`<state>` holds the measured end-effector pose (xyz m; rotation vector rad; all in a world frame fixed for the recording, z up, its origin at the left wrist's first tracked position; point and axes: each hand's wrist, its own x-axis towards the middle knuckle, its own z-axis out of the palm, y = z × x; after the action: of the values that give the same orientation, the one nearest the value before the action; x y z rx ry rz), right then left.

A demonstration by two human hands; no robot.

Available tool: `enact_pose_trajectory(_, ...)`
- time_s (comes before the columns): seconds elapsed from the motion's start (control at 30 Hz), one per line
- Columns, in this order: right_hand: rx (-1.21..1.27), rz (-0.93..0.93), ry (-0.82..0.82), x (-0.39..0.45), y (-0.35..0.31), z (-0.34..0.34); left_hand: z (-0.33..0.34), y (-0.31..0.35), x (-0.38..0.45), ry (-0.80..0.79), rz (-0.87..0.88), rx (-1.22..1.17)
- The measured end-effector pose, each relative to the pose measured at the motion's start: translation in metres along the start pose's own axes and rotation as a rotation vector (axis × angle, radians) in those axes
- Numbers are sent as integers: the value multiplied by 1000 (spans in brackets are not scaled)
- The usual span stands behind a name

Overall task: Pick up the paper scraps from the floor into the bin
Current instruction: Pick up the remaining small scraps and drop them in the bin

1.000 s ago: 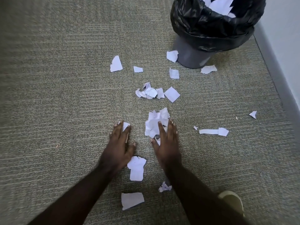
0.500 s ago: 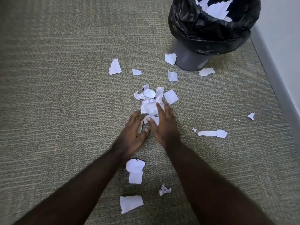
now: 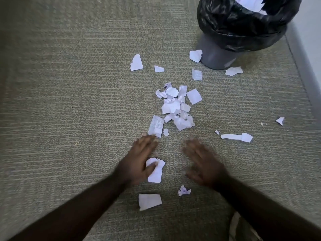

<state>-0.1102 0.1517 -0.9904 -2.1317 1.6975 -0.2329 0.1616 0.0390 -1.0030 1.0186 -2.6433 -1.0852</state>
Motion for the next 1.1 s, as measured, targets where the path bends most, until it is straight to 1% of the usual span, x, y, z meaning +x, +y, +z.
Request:
enact_pose_trajectory(0.1, -131, -240, -216, -23, -10, 17, 13, 7, -34, -112, 150, 198)
enact_pose_trajectory(0.2, -173, -402, -338, -36, -19, 31, 33, 12, -66, -187, 276, 368)
enact_pose_trajectory(0.27, -239, -470, -354, -40, -21, 43, 50, 11, -80, -202, 320, 457)
enact_pose_trajectory(0.4, -227, -491, -237, -40, -18, 58, 64, 0, -82, -161, 278, 511)
enact_pose_trajectory(0.5, -191, -444, -147, -35, -16, 55, 61, -5, -73, -131, 271, 520)
enact_pose_trajectory(0.63, -152, -374, -112, -15, -12, 54, 53, -10, -49, -96, 246, 520)
enact_pose_trajectory(0.87, -86, -31, 17, 46, -1, 27, 32, -13, 20, -20, 102, 456)
enact_pose_trajectory(1.0, 26, 246, 119, 77, 14, 15, 15, -14, 61, 23, 42, 427)
enact_pose_trajectory(1.1, 88, 373, 201, 100, 24, 5, 3, -15, 88, 44, -16, 395)
